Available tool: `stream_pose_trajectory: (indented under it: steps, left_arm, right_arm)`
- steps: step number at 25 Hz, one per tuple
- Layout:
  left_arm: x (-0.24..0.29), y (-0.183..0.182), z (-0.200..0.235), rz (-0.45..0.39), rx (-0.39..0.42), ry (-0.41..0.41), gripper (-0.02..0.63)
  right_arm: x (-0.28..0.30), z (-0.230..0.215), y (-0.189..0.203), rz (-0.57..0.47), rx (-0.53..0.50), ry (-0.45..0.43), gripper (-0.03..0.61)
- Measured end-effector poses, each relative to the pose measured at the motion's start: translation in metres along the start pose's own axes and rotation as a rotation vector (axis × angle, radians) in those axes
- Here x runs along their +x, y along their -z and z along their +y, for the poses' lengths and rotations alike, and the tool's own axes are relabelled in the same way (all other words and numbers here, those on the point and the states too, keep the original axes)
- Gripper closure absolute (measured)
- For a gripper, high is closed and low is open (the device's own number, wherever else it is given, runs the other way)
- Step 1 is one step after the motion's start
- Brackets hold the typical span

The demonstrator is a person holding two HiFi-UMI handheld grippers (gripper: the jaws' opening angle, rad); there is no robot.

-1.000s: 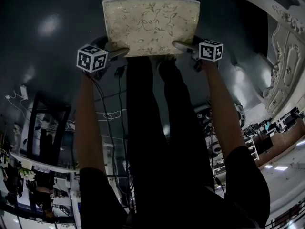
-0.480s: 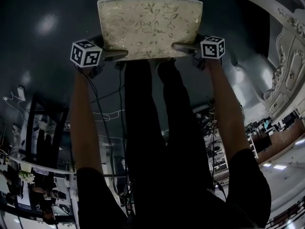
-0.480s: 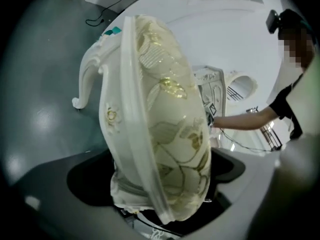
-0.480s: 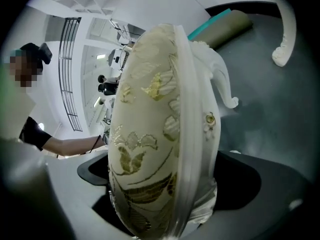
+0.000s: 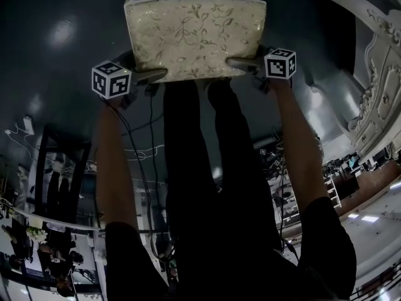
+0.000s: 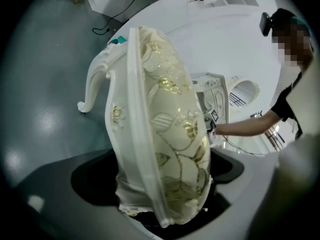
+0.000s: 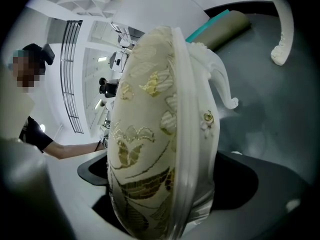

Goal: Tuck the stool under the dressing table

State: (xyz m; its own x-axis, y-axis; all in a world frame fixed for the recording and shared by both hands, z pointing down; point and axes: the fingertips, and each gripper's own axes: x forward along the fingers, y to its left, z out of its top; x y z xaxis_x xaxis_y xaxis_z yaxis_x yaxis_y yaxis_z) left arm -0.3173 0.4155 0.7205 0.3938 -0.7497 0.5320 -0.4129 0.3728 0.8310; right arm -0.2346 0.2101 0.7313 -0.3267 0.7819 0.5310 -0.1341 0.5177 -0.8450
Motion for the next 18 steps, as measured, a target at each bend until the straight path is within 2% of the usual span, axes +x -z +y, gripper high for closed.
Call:
stream_pose_trajectory:
  steps: [3, 5, 9, 14, 18]
  left_arm:
    - [-0.006, -0.005, -0.008, -0.078, -0.023, -0.002, 0.058]
    - [-0.009, -0.006, -0.013, -0.1, -0.03, -0.001, 0.06]
    - [-0.007, -0.001, -0.01, -0.063, -0.007, -0.007, 0.061]
    - [-0.008, -0.007, -0.002, -0.078, 0.018, -0.013, 0.061]
    - [-0.012, -0.01, -0.014, -0.08, 0.023, -0.021, 0.061]
  right_arm:
    - [-0.005, 0.007, -0.005, -0.036, 0.005, -0.013, -0.02]
    - [-0.008, 0.011, -0.009, -0.051, 0.006, -0.016, -0.02]
    - [-0.006, 0.009, -0.004, -0.036, -0.015, -0.012, -0.02]
    - [0.001, 0.003, -0.004, -0.087, -0.007, -0.03, -0.02]
    - [-0.007, 0.01, -0.001, -0.116, -0.006, -0.04, -0.02]
